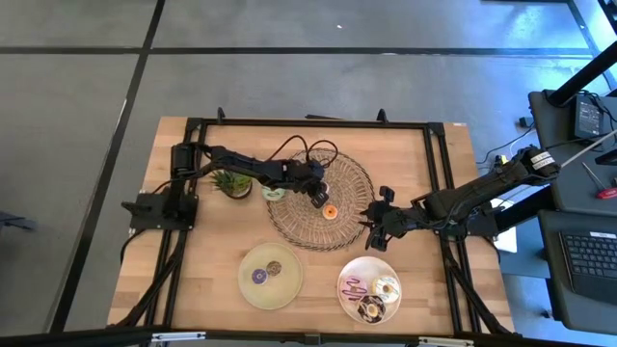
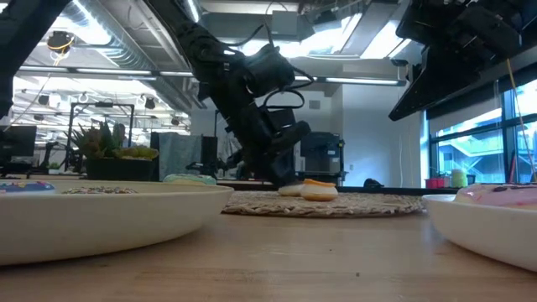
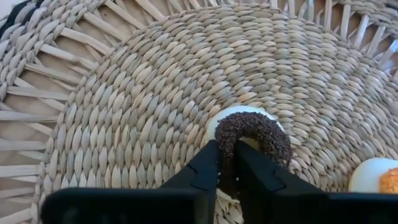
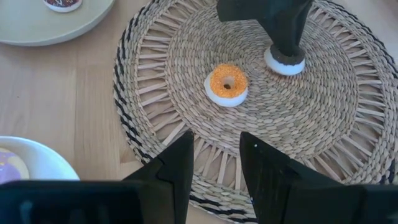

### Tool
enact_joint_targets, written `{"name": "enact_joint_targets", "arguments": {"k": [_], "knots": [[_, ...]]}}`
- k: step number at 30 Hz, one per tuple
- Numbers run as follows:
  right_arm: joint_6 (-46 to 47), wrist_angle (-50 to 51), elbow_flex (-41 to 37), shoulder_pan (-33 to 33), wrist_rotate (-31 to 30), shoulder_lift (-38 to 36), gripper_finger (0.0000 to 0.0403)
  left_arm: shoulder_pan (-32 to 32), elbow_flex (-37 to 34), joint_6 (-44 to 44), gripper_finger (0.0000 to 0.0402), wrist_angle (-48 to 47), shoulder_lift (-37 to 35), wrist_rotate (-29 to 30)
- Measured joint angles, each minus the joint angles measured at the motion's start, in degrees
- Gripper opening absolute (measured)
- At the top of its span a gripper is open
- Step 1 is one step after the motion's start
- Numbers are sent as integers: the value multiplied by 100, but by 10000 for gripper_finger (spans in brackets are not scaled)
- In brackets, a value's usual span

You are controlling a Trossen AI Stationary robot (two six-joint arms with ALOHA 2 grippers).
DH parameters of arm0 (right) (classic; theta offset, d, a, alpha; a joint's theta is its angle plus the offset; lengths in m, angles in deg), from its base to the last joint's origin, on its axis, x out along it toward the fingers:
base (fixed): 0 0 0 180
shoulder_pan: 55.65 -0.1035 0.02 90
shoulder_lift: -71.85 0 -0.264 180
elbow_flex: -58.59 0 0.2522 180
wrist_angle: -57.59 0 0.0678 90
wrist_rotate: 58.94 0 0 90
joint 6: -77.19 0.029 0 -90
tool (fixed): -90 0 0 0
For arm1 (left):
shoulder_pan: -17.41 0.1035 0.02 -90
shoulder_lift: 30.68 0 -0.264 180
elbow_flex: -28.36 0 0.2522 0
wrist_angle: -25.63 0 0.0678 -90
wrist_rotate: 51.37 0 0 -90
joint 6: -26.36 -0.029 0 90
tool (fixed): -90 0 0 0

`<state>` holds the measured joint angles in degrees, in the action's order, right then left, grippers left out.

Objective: Pick & Place donuts
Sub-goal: Put the small black donut on the light gray plate

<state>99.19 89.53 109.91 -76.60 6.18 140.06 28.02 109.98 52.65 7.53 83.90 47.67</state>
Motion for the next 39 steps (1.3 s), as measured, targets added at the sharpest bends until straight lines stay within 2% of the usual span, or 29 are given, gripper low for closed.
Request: {"name": "enact_joint_targets", "arguments": {"k": [4,9,14,20,24,28,33,39], "knots": [[0,4,0,0,0,0,132,0,-8,-153,10,-59,-70,-12],[0,12,0,0,0,0,132,-33,-15,-426,11,-263,-542,-7],[0,18,0,0,0,0,132,-361,-11,-577,7,-1417,-1217,-107],[-2,50,0,0,-1,0,132,-1430,-11,40,9,-2574,-1759,270],[-2,41,0,0,-5,0,132,-2328,-11,739,9,-2765,-1852,326],[8,39,0,0,-47,0,132,-3160,-11,1561,8,-2842,-1775,457],[2,39,0,0,-82,0,132,-4129,-11,2036,9,-2651,-1515,557],[21,34,0,2,-101,0,132,-4775,-11,2336,8,-2495,-1161,589]]}}
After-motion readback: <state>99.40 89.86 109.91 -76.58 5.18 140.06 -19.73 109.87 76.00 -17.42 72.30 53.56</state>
